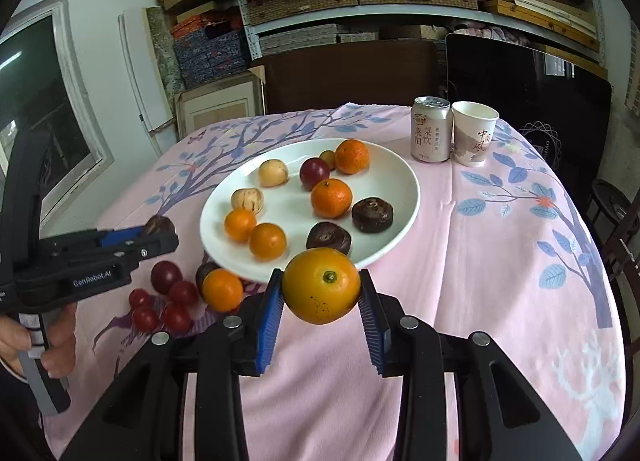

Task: Organize fruits
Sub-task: 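Set the purple fruit on the plate with the left tool while the right tool places the tomato, then grasp a red tomato with the right tool while the left tool moves toward the red tomatoes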

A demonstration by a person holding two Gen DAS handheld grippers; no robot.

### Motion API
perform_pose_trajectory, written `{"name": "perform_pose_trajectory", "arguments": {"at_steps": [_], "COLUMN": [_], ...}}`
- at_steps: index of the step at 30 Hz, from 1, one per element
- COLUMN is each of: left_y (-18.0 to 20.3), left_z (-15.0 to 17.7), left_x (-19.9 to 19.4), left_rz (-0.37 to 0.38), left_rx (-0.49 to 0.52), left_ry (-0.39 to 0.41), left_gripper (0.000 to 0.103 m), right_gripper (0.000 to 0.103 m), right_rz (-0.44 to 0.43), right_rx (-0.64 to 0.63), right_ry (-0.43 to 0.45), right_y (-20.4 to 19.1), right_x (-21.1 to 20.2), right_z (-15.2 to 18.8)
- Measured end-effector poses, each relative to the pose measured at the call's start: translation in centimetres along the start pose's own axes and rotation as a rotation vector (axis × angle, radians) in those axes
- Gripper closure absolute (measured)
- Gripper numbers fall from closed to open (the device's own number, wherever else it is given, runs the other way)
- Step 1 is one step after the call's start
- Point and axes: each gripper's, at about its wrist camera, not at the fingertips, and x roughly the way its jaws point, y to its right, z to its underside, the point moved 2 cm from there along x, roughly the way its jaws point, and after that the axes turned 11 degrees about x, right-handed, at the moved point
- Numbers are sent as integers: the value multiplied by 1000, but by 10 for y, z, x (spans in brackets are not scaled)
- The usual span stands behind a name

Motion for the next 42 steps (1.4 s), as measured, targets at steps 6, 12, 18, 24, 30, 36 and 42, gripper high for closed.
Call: {"name": "perform_pose_trajectory", "arguments": {"at_steps": [6,12,18,24,30,36,42], "left_y": [-13,-13,-17,-21,-35,-43,-52], "left_z": [-18,-29,-30,-23,1,34,59], "left_x": [34,52,61,43,26,6,-10], "left_rz": [-22,-33,-1,-33,-30,-28,-27], "left_rx": [-80,-80,-140,-70,-88,-83,-84], "left_ry": [-36,-49,-30,-6,-52,-71,-76], "left_gripper": [63,63,18,14,14,14,14], "right_gripper": [66,66,35,35,35,35,35], "right_rz": [-6,-28,-94,-75,-46,-44,1], "right_rx": [22,50,209,144,-28,-194,-249], "right_ry": [-41,-77,-47,-75,-76,-133,-190], "right_y": [-3,-6,3,6,-5,-33,-57], "right_x": [45,75,82,64,31,23,53], "right_z": [-22,-32,-36,-23,2,35,49]}}
